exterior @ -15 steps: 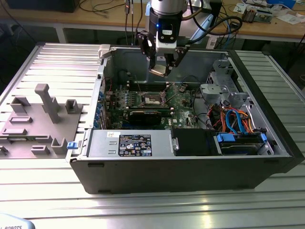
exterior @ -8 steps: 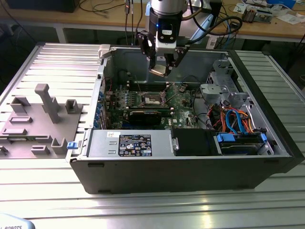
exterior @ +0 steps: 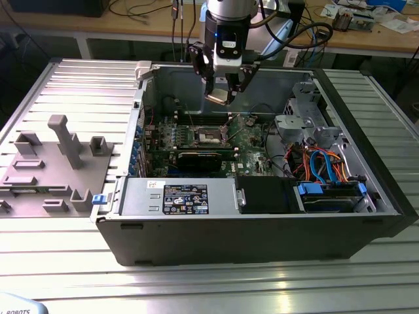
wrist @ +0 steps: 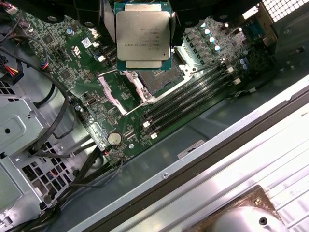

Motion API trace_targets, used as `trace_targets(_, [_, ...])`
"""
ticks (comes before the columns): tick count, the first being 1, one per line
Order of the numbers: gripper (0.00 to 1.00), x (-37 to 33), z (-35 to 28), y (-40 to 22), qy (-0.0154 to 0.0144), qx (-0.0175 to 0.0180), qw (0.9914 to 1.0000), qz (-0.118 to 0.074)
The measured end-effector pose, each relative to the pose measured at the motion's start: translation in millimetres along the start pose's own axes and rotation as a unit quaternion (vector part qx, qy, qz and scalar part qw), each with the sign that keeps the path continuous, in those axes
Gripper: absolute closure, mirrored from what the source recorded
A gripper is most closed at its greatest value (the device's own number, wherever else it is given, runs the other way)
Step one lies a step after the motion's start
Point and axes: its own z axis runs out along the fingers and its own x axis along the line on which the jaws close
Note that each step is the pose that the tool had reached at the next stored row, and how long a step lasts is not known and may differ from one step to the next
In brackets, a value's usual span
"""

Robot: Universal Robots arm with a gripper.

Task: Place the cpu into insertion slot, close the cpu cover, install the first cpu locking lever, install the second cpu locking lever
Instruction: 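Place the cpu into insertion slot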

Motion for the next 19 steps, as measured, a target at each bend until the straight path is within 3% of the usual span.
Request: trace_targets(19, [0.46, 0.0, 0.0, 0.0, -0.0005, -0.0001, 0.99997, 0.008])
